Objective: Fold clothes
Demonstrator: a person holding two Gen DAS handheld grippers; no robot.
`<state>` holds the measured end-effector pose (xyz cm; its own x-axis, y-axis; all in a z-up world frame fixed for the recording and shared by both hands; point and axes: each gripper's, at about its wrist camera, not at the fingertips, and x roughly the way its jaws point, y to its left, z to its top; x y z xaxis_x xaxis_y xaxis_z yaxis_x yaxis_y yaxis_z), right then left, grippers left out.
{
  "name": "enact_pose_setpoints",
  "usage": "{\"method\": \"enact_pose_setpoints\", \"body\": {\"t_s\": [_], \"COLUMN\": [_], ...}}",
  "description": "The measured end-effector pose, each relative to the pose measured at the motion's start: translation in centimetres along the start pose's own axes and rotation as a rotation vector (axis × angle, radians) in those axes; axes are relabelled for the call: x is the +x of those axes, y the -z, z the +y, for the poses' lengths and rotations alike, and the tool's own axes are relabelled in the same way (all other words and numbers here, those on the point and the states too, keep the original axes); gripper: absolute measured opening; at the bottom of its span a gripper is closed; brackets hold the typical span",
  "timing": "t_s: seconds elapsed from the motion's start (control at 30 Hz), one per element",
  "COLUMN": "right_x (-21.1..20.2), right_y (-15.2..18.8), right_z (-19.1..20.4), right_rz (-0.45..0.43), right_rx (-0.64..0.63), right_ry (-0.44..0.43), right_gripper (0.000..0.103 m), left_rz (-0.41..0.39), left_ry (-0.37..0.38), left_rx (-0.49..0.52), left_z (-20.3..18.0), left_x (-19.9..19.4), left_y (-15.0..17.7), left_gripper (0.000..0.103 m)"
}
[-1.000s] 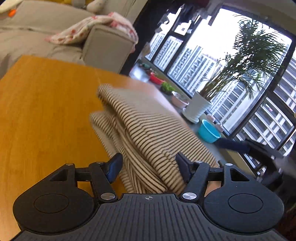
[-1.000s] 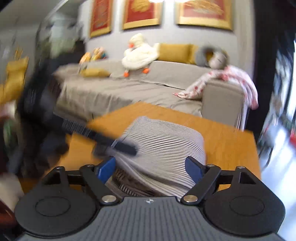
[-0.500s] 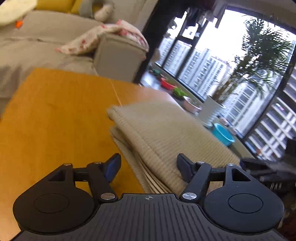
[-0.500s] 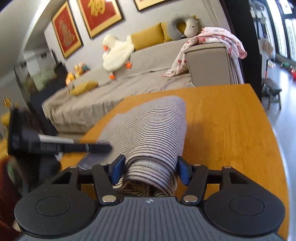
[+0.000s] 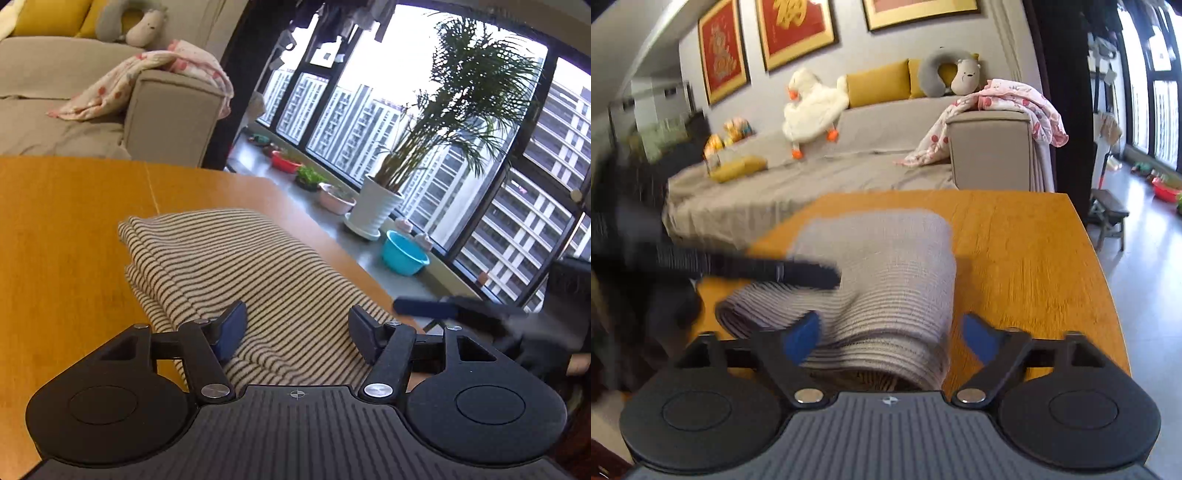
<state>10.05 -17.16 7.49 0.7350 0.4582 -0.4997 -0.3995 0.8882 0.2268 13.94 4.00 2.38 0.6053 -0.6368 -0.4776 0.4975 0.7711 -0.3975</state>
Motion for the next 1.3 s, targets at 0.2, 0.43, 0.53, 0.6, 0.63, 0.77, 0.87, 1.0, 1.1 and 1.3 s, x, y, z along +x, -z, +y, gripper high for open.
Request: {"method": "enact_pose_setpoints", "body": {"t_s": [0.2,0.43,0.53,0.6,0.63,0.77,0.87,1.0,1.1,1.3], "right_x": [1.5,9.5,11.4,9.0,7.8,7.1,8.2,7.0,4.7,1.6], "right_y": [-4.2,-7.4,-7.1,-7.6,-7.8,-7.4,-5.5,-4.4,-3.5,0.1], "right_z": [-4.0,-7.0,-6.5,-4.5,-4.1,-4.0,-4.9,-4.5,-3.3,-1.5], "right_rz": [-0.005,0.189,0.246,0.132,0.078,0.08,0.135,0.094,0.055,0.048], "right_rx": [0.16,0.281,0.311,0.186,0.163,0.083,0.052,0.032,-0.016,-0.121], "right_ry": [-0.108,-0.179,-0.227,-0.284,-0.329,-0.227,-0.087,-0.033,-0.021,0.054], "right_gripper": [0.103,0.082,0.071,0.065,0.063,0.063,0.069,0.085,0.103,0.103], "left_rz": [0.001,0.002,0.004,0.004,0.005,-0.001,-0.006,-0.005,-0.02,-0.036], "left_ry": [0.006,0.019,0.022,0.024,0.025,0.038,0.034,0.019,0.017,-0.063], "left_rx": [0.031,0.031,0.031,0.031,0.031,0.034,0.049,0.065,0.017,0.053], "left_z": [0.2,1.1,1.5,1.8,2.0,1.9,1.5,1.2,1.5,0.7], "left_x": [-0.5,-0.9,-1.0,-1.1,-1.2,-0.9,-0.6,-0.7,-1.9,-4.2], "left_y": [0.4,0.4,0.4,0.4,0.4,0.6,0.7,0.7,0.3,1.3], "left_gripper": [0.066,0.066,0.066,0.067,0.067,0.067,0.065,0.066,0.067,0.081]}}
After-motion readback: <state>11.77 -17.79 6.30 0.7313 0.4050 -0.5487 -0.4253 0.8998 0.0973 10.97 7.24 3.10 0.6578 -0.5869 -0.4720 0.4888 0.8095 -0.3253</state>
